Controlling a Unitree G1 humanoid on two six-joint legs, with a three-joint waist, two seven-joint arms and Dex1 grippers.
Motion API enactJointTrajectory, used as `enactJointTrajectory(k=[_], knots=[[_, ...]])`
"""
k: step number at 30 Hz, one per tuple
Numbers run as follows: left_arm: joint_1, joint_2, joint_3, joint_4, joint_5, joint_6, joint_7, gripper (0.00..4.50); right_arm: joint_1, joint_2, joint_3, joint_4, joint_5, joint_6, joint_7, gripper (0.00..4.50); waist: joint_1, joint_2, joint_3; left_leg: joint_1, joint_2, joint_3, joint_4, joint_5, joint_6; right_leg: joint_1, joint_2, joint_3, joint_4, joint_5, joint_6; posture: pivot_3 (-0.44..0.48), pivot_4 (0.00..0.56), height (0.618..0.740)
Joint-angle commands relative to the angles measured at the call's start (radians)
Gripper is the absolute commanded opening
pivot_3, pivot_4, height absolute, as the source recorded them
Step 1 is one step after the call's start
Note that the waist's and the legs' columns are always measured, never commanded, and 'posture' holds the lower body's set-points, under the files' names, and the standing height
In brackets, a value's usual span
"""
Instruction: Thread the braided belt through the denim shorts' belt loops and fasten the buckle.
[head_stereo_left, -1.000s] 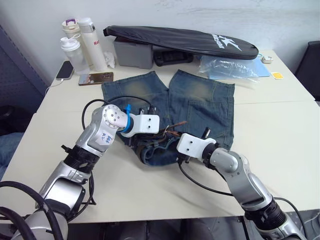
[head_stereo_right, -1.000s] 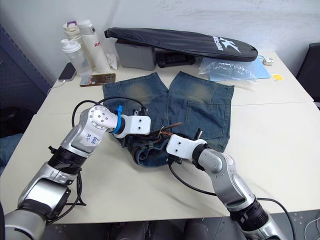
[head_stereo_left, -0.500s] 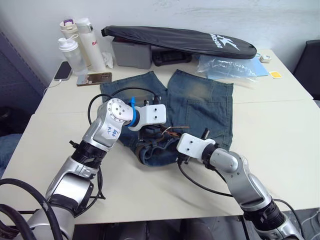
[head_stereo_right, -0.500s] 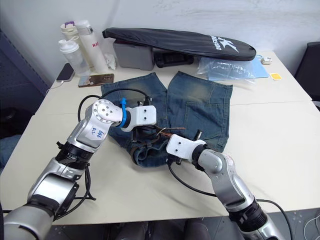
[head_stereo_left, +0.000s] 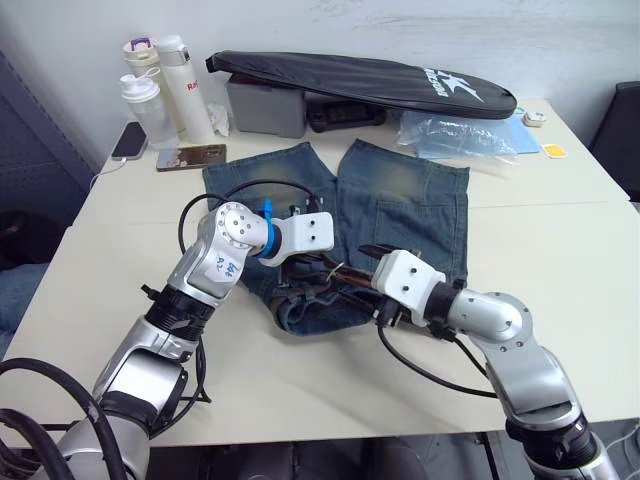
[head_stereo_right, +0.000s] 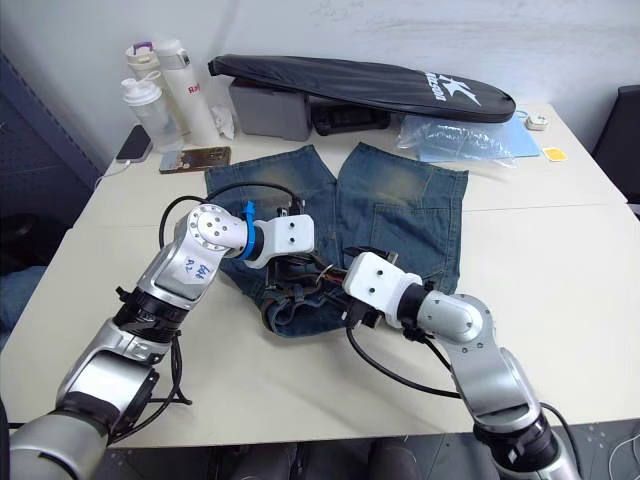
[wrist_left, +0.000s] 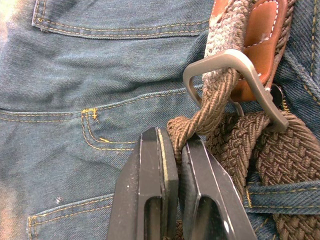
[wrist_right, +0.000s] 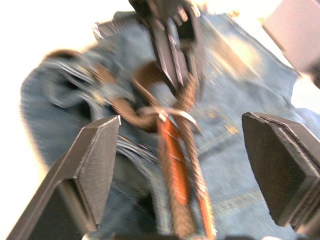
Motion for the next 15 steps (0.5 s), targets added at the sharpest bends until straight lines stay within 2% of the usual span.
enactJointTrajectory(k=[1, 7, 15], knots=[[-0.004, -0.001, 0.008, -0.022, -0.024, -0.004, 0.008, 0.0, -0.052, -0.076, -0.07, 0.043, -0.046, -0.036, -0.042, 4.17, 0.0, 0.0, 0.0, 0.0, 0.0, 0.0, 0.0, 0.0, 0.0, 0.0, 0.0, 0.0, 0.0, 0.0, 0.0, 0.0, 0.15, 0.74], [-0.004, -0.001, 0.008, -0.031, -0.03, 0.0, 0.006, 0.0, -0.066, -0.128, -0.019, 0.144, -0.084, -0.102, -0.055, 4.17, -0.001, 0.0, 0.0, 0.0, 0.0, 0.001, -0.001, 0.0, 0.0, -0.001, 0.0, 0.0, -0.001, 0.0, 0.0, 0.0, 0.15, 0.74], [-0.019, 0.001, 0.021, -0.017, -0.042, 0.004, 0.011, 0.0, -0.049, -0.108, 0.008, 0.151, -0.065, -0.125, -0.055, 4.17, -0.001, 0.0, 0.0, 0.0, 0.0, 0.002, 0.0, 0.0, 0.0, 0.0, 0.0, 0.0, -0.001, 0.0, 0.0, 0.0, 0.15, 0.74]])
